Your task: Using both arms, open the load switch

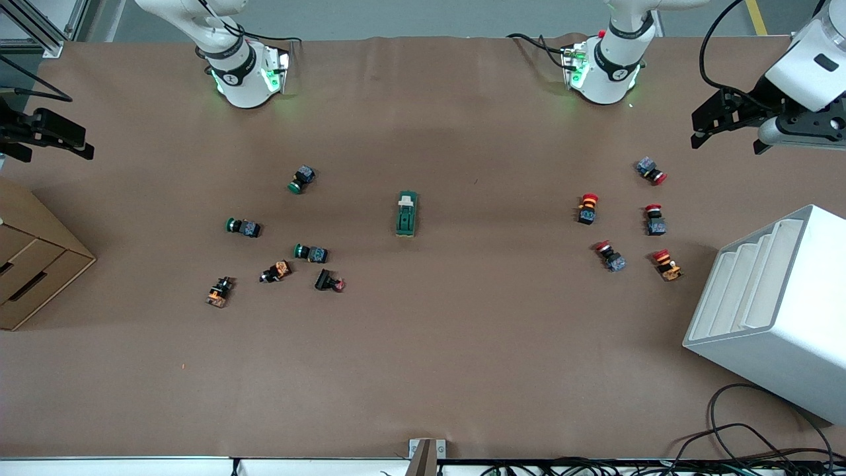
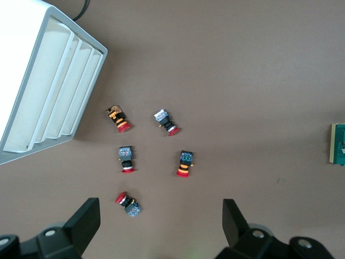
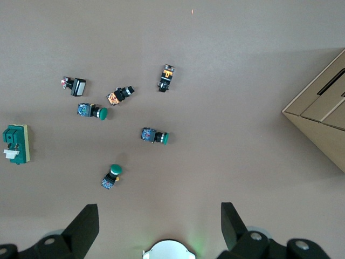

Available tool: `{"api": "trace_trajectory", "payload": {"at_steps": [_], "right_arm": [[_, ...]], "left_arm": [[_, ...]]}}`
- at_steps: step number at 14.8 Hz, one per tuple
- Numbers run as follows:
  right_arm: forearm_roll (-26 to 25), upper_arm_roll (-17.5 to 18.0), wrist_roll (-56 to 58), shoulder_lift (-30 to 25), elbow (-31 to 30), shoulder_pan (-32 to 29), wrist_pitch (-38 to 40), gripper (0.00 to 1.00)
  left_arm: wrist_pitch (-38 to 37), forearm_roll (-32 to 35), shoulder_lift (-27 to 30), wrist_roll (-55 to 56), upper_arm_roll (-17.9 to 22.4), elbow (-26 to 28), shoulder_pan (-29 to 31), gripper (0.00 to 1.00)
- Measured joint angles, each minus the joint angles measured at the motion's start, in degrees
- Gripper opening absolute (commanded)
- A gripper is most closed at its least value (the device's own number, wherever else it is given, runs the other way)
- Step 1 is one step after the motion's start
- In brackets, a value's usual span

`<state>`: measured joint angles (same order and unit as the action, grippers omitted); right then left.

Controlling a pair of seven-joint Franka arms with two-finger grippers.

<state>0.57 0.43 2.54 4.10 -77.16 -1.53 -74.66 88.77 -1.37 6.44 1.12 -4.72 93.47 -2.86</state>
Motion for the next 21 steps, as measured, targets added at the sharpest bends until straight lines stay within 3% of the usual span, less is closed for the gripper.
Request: {"api": "trace_trajectory", "payload": {"at_steps": [21], "right_arm": [[0.0, -0.25, 0.0, -0.08, -0.33, -0.33, -0.88, 1.0]], "left_arm": [[0.18, 0.0, -0.01, 0.0, 0.33, -0.28, 0.44, 1.0]]}}
